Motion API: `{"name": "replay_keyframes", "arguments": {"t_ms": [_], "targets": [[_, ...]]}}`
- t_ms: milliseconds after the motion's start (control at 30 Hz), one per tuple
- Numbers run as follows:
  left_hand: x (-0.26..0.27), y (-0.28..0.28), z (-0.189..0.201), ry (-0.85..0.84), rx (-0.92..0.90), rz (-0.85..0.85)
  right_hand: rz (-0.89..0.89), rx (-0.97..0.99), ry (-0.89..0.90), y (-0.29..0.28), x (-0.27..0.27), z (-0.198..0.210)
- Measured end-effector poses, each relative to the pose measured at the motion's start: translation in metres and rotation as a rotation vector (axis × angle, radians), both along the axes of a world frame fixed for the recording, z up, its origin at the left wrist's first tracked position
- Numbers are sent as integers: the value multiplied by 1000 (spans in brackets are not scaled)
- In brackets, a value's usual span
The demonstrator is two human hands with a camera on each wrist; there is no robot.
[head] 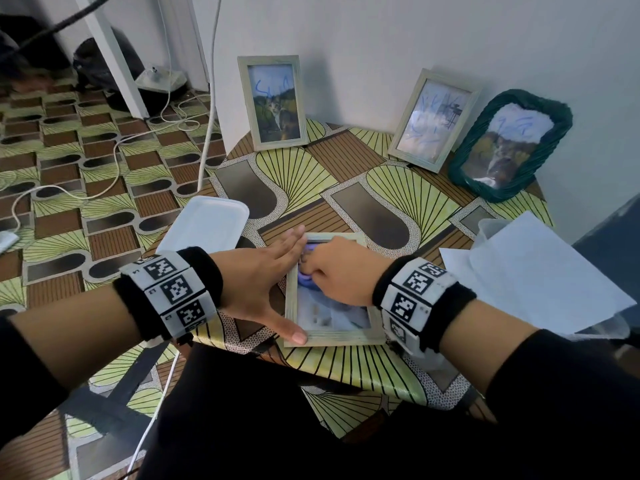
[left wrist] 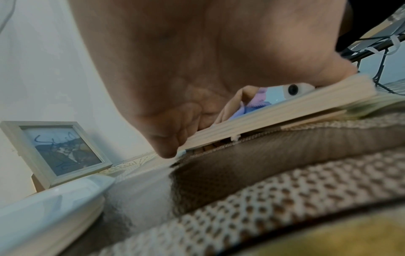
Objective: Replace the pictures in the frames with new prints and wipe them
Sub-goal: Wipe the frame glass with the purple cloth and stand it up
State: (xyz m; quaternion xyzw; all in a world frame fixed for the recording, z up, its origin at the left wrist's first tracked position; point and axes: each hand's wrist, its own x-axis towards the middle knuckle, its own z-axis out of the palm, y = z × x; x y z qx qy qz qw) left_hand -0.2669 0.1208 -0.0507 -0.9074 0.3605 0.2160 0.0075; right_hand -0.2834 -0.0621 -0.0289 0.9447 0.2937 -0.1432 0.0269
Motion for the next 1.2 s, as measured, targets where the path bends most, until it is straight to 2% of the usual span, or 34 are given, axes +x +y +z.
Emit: {"name": "replay_keyframes", "arguments": {"t_ms": [200, 300, 367, 733, 967, 1200], "targets": [[1, 0, 2, 13, 12, -18, 115, 37, 69, -10, -23, 6], [1, 1, 2, 15, 8, -26, 281, -71, 59, -17, -44, 5], [1, 1, 2, 13, 7, -27, 318, -135, 54, -23, -52, -1], [-1, 0, 3, 40, 31, 6, 217, -128, -79, -48, -49, -13], [-1, -1, 3, 52, 16, 17, 41, -97, -158, -34, -21, -19], [0, -1, 4, 65, 17, 27, -36, -90, -104, -10, -3, -10]]}}
